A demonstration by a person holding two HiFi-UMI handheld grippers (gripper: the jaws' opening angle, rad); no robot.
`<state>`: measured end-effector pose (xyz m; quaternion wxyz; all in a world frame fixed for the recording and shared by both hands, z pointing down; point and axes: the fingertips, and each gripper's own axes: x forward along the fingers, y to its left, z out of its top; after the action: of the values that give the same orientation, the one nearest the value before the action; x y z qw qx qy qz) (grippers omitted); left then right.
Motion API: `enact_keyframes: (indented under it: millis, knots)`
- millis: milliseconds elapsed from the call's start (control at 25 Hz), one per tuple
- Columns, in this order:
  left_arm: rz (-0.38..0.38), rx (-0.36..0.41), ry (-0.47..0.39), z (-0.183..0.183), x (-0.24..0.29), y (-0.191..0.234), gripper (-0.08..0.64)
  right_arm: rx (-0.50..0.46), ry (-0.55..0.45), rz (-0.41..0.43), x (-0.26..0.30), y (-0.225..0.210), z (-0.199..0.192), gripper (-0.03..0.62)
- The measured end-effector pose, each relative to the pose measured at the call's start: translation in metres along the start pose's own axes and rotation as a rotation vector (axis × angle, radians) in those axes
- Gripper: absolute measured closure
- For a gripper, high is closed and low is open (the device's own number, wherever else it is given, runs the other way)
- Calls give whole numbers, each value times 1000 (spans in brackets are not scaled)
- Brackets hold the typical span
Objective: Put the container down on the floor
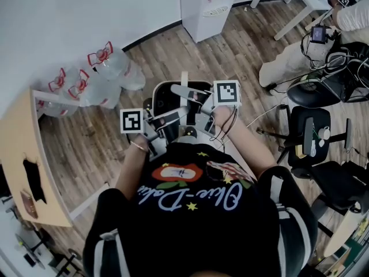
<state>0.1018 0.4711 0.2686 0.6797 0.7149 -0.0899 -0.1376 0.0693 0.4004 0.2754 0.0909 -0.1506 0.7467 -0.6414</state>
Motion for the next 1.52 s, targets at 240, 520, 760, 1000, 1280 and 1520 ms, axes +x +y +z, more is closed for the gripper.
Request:
enact_keyframes:
  millis: [240, 520, 760, 1000, 1280, 1520]
  knots:
    - [-10, 10, 19, 14, 0, 1, 503, 2, -23, -14, 6, -1, 12, 540]
    - [0, 22, 36, 35, -5, 3, 503, 5, -57, -25, 22, -2, 26, 540]
    - [22, 14, 100, 78, -15, 10, 503, 19, -109, -74, 52, -17, 57, 540]
    - [15, 5, 128, 106, -20, 12, 503, 20, -134, -85, 72, -20, 77, 540]
    - [0, -13, 142, 147, -30, 14, 503, 33, -147, -94, 105, -24, 103, 541]
    - [-25, -13, 156, 184, -35, 14, 503, 26, -155, -122, 132, -25, 129, 540]
